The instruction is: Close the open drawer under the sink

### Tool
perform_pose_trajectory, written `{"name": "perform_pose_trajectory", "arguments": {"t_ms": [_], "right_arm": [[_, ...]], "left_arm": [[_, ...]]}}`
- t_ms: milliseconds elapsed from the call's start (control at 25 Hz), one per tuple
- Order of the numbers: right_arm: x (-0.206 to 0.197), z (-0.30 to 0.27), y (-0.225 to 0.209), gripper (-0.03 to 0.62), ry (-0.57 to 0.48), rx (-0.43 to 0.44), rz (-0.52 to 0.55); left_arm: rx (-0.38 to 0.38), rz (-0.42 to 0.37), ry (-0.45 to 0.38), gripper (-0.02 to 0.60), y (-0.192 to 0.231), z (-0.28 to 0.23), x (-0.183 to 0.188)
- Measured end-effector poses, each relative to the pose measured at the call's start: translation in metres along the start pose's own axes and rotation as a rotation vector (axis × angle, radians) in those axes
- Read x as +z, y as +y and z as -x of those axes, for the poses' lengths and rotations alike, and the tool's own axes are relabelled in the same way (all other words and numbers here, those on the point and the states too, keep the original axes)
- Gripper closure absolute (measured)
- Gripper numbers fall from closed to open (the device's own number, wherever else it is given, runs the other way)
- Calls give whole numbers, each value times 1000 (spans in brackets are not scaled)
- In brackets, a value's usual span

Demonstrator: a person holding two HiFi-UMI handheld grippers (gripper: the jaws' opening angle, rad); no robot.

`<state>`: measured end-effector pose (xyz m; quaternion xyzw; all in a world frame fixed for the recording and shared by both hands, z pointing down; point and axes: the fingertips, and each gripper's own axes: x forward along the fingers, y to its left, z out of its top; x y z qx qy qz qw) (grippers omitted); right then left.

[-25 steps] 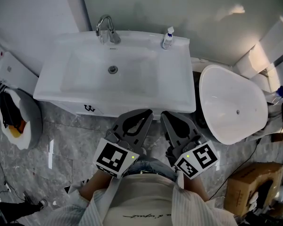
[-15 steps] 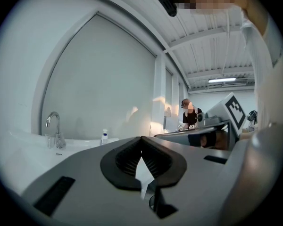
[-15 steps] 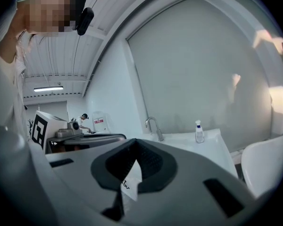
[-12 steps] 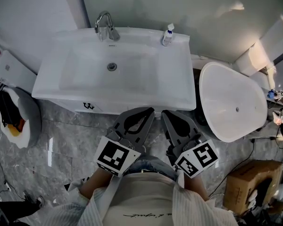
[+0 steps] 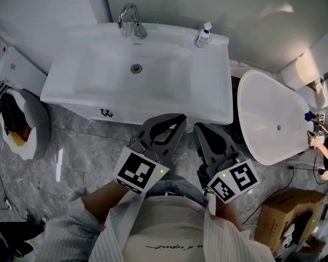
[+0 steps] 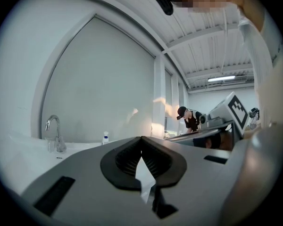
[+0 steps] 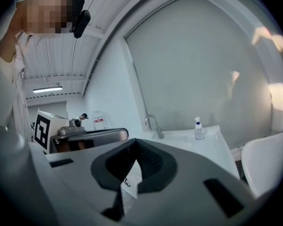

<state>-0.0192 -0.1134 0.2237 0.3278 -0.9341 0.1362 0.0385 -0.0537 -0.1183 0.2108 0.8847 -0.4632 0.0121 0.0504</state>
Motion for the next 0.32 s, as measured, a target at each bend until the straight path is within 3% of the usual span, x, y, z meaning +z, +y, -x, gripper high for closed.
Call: {"name": "perform_pose_trajectory", "arguments": {"t_ms": [120, 320], "right_arm": [[0, -1, -1, 585, 3, 3, 0], [10, 1, -10, 585, -20, -7, 29]], "left_arm": [[-26, 34, 1, 566, 2, -1, 6], [-94, -42, -19, 566, 5, -12, 21]]}}
